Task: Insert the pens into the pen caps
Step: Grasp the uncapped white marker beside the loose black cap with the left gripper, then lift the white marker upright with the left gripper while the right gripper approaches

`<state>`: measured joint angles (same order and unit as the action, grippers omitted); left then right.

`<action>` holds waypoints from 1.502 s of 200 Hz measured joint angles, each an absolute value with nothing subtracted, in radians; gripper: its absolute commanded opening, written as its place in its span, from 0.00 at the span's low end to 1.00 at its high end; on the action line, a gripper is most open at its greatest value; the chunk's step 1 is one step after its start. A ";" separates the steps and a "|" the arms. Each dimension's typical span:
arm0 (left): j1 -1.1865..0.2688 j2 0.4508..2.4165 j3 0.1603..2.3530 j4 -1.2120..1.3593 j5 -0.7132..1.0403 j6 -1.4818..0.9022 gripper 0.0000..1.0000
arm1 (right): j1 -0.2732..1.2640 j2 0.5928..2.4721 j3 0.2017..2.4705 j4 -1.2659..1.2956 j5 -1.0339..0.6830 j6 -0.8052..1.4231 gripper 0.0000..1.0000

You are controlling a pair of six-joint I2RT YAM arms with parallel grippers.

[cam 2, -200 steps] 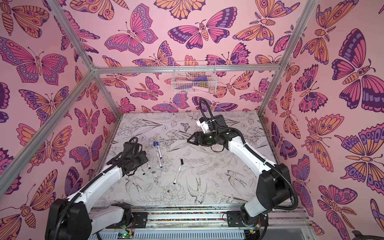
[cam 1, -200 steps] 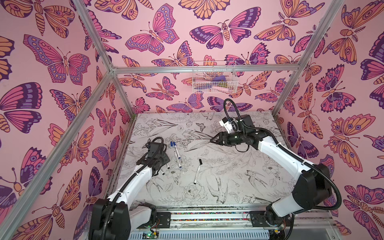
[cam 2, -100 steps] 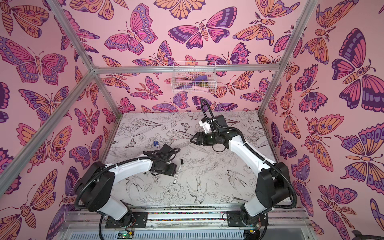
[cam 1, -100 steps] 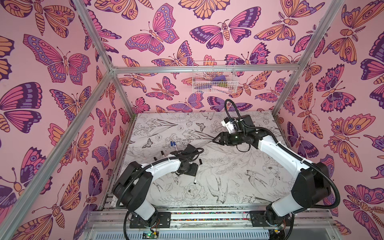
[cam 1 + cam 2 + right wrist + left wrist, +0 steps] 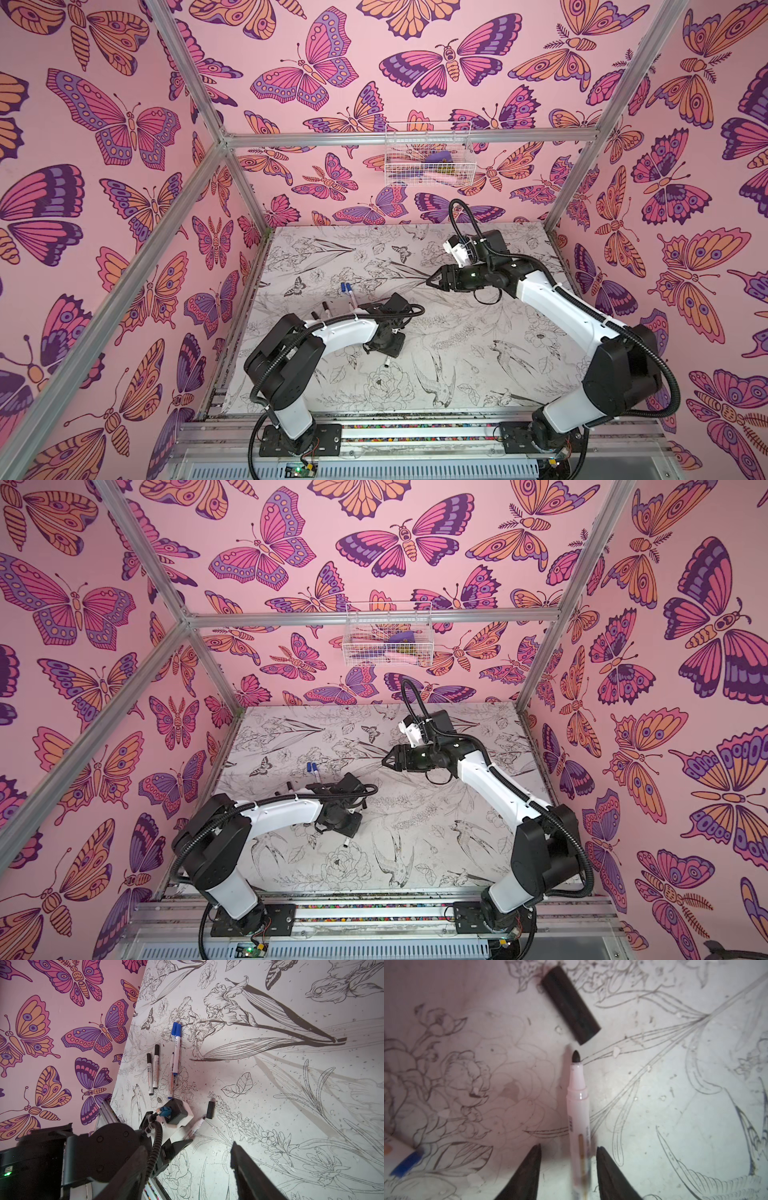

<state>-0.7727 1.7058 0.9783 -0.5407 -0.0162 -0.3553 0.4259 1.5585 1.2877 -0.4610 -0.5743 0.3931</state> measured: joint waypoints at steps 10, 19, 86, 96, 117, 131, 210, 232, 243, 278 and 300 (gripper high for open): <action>-0.783 1.708 0.978 -0.552 -0.051 -0.379 0.24 | 0.426 1.558 1.288 -0.461 -0.571 0.393 0.66; -0.787 1.710 0.978 -0.558 -0.074 -0.388 0.15 | 0.425 1.558 1.287 -0.461 -0.568 0.393 0.66; -0.665 1.573 0.924 -0.504 0.039 -0.398 0.00 | 0.420 1.557 1.230 -0.392 -0.593 0.452 0.65; -0.631 1.504 0.917 -0.448 0.087 -0.398 0.00 | 0.421 1.557 1.213 -0.366 -0.603 0.470 0.65; -0.608 1.381 0.907 -0.258 0.167 -0.406 0.00 | 0.433 1.558 1.195 -0.330 -0.611 0.501 0.64; -0.610 1.350 0.908 -0.141 0.214 -0.414 0.00 | 0.454 1.558 1.196 -0.305 -0.617 0.516 0.64; -0.636 1.404 0.918 0.047 0.323 -0.439 0.00 | 0.523 1.613 1.260 -0.219 -0.652 0.558 0.50; -0.648 1.397 0.917 0.060 0.321 -0.438 0.00 | 0.527 1.644 1.273 -0.220 -0.652 0.562 0.34; -0.649 1.393 0.916 0.062 0.321 -0.438 0.00 | 0.527 1.652 1.277 -0.221 -0.652 0.566 0.27; -0.649 1.390 0.908 0.070 0.322 -0.439 0.00 | 0.533 1.654 1.287 -0.224 -0.652 0.567 0.12; -0.649 1.390 0.908 0.075 0.323 -0.439 0.29 | 0.533 1.654 1.288 -0.226 -0.653 0.568 0.08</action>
<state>-0.6487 1.3899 0.9081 0.0746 0.3225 -0.4385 0.5327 1.6539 1.2877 -0.2256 -0.6525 0.5678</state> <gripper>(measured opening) 0.133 0.164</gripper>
